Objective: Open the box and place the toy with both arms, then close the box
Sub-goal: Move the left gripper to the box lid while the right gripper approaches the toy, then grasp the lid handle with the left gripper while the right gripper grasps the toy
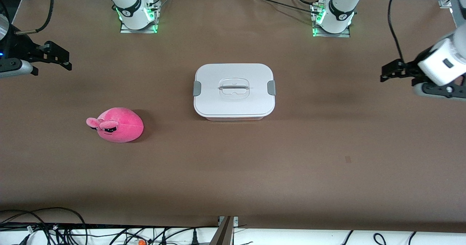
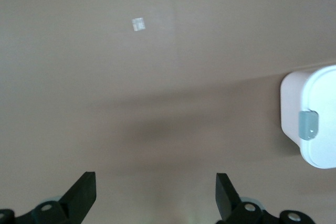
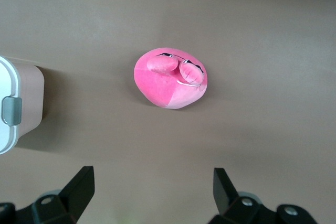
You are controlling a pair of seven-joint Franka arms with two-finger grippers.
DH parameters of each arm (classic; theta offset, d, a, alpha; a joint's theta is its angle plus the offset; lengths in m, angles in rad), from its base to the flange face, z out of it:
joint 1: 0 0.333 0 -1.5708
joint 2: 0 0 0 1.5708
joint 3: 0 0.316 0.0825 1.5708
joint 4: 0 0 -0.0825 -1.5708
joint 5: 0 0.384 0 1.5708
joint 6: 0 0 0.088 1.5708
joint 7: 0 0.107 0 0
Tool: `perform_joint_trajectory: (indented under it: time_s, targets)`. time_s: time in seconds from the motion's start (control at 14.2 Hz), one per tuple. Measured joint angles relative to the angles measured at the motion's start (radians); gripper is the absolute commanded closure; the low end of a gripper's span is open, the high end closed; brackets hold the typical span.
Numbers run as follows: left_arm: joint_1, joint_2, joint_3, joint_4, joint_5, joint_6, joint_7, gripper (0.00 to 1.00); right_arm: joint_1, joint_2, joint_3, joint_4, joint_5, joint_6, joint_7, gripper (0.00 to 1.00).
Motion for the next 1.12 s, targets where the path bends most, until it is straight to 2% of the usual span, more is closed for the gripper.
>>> perform_joint_trajectory:
  time_s: [0.14, 0.49, 0.7, 0.98, 1.12]
  targets:
    - [-0.036, 0.005, -0.023, -0.003, 0.000, 0.000, -0.001, 0.00, 0.000, 0.000, 0.000, 0.000, 0.000, -0.001, 0.000, 0.00]
    - [-0.112, 0.060, -0.165, -0.011, -0.002, 0.080, 0.002, 0.00, 0.000, 0.011, -0.001, -0.014, 0.000, -0.005, -0.001, 0.00]
    - [-0.175, 0.114, -0.243, -0.013, -0.002, 0.147, 0.046, 0.00, -0.001, 0.023, -0.002, -0.059, 0.000, 0.044, -0.001, 0.00]
    - [-0.292, 0.177, -0.264, -0.014, -0.002, 0.284, 0.126, 0.00, -0.002, 0.034, -0.008, -0.135, 0.000, 0.143, -0.001, 0.00]
    - [-0.340, 0.214, -0.266, -0.015, -0.001, 0.345, 0.233, 0.00, -0.003, 0.037, -0.009, -0.178, 0.000, 0.200, -0.001, 0.00]
